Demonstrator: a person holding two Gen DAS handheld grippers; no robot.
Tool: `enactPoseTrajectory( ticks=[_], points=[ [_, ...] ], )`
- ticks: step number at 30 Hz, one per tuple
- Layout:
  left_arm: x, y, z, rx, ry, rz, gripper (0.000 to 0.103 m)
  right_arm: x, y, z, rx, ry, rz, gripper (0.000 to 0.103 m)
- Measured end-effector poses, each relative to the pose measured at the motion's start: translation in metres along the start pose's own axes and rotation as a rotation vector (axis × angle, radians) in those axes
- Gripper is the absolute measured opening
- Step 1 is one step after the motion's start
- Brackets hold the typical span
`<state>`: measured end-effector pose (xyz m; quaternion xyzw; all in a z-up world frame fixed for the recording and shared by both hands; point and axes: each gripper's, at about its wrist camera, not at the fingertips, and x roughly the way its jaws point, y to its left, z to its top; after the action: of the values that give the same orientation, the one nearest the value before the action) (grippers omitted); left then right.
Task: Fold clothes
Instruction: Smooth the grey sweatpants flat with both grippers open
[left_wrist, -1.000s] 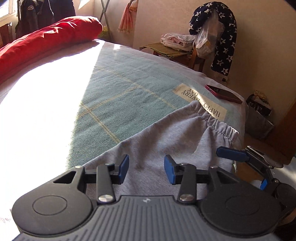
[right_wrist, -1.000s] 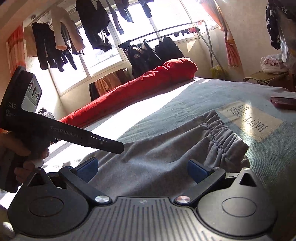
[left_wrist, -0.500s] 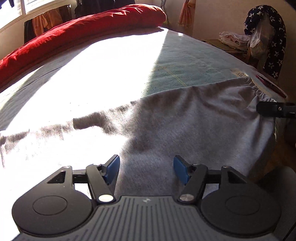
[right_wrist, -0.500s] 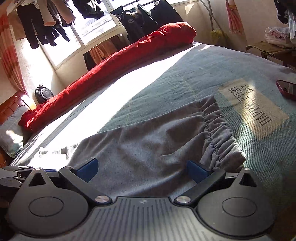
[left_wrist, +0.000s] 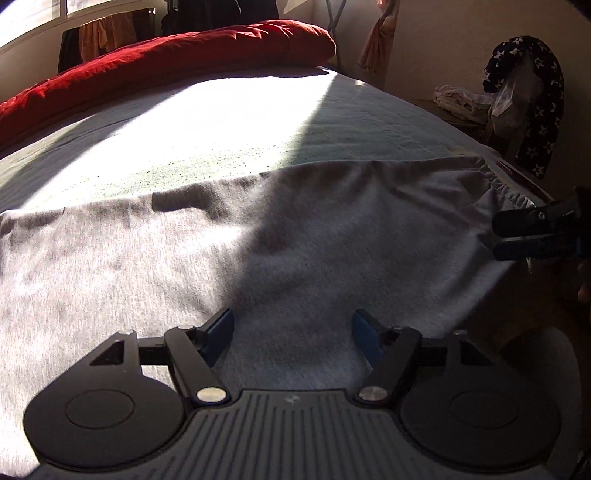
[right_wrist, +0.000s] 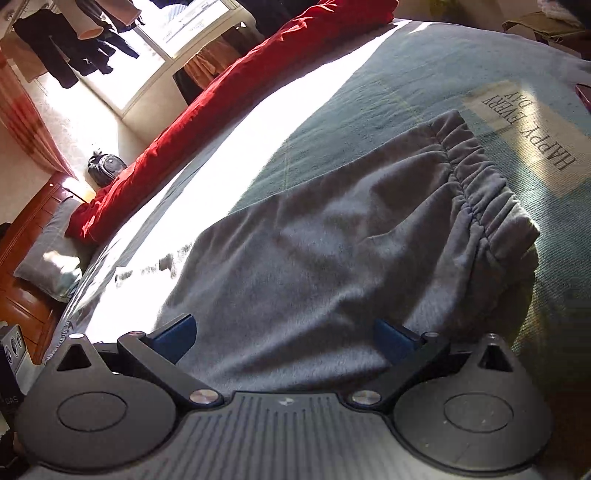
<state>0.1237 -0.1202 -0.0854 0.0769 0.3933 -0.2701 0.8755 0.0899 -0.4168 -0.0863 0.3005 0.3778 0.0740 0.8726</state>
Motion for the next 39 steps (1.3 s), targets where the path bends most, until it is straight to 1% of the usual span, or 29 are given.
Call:
enactPoseTrajectory(
  ticks=[3,6,10,11,13,14,18,21,22,25,28,29,32,34,35,37,39],
  points=[
    [-0.005,0.000,0.000,-0.009,-0.012,-0.006,0.074,-0.014,-0.002,0.004,0.057,-0.021,-0.022,0.103],
    [-0.006,-0.002,-0.001,-0.003,-0.017,0.001,0.074,-0.016,0.012,0.009,0.030,-0.043,-0.030,0.103],
    [-0.007,-0.002,-0.005,-0.006,-0.020,0.004,0.076,0.007,0.030,0.014,-0.005,-0.005,-0.048,0.103],
    [-0.007,-0.001,-0.006,-0.011,-0.022,0.005,0.076,0.013,0.032,0.013,-0.011,0.013,-0.069,0.103],
    [-0.007,0.001,-0.008,-0.020,-0.026,0.007,0.078,0.022,0.029,0.009,-0.022,0.050,-0.141,0.103],
    [-0.007,0.001,-0.009,-0.022,-0.026,0.007,0.079,0.021,0.025,0.006,-0.028,0.048,-0.151,0.103],
    [-0.006,0.001,-0.012,-0.011,-0.030,0.012,0.083,0.001,0.008,-0.002,0.017,0.014,-0.120,0.103],
    [-0.007,-0.002,-0.010,0.000,-0.031,0.020,0.084,-0.008,0.009,0.003,0.062,-0.003,-0.123,0.103],
    [-0.009,-0.003,-0.009,0.006,-0.039,0.023,0.084,-0.008,0.016,0.006,0.040,-0.007,-0.137,0.103],
    [-0.020,-0.003,-0.006,0.022,-0.071,0.039,0.084,0.001,0.043,0.013,-0.097,-0.027,-0.191,0.103],
    [-0.026,0.005,-0.006,0.012,-0.082,0.076,0.084,0.024,0.067,0.010,-0.233,-0.009,-0.240,0.103],
    [-0.028,0.008,-0.006,0.007,-0.082,0.090,0.084,0.033,0.071,0.006,-0.268,0.004,-0.263,0.103],
    [-0.024,0.022,-0.013,-0.016,-0.048,0.127,0.084,0.058,0.077,-0.009,-0.366,0.038,-0.354,0.103],
    [-0.022,0.029,-0.020,-0.026,-0.037,0.128,0.084,0.067,0.081,-0.021,-0.438,0.028,-0.400,0.103],
    [-0.022,0.031,-0.024,-0.030,-0.037,0.122,0.084,0.069,0.082,-0.027,-0.466,0.006,-0.412,0.103],
    [-0.024,0.035,-0.032,-0.040,-0.045,0.107,0.087,0.067,0.079,-0.033,-0.459,-0.028,-0.412,0.103],
    [-0.029,0.036,-0.038,-0.058,-0.050,0.095,0.087,0.065,0.075,-0.037,-0.440,-0.052,-0.404,0.103]
  ],
)
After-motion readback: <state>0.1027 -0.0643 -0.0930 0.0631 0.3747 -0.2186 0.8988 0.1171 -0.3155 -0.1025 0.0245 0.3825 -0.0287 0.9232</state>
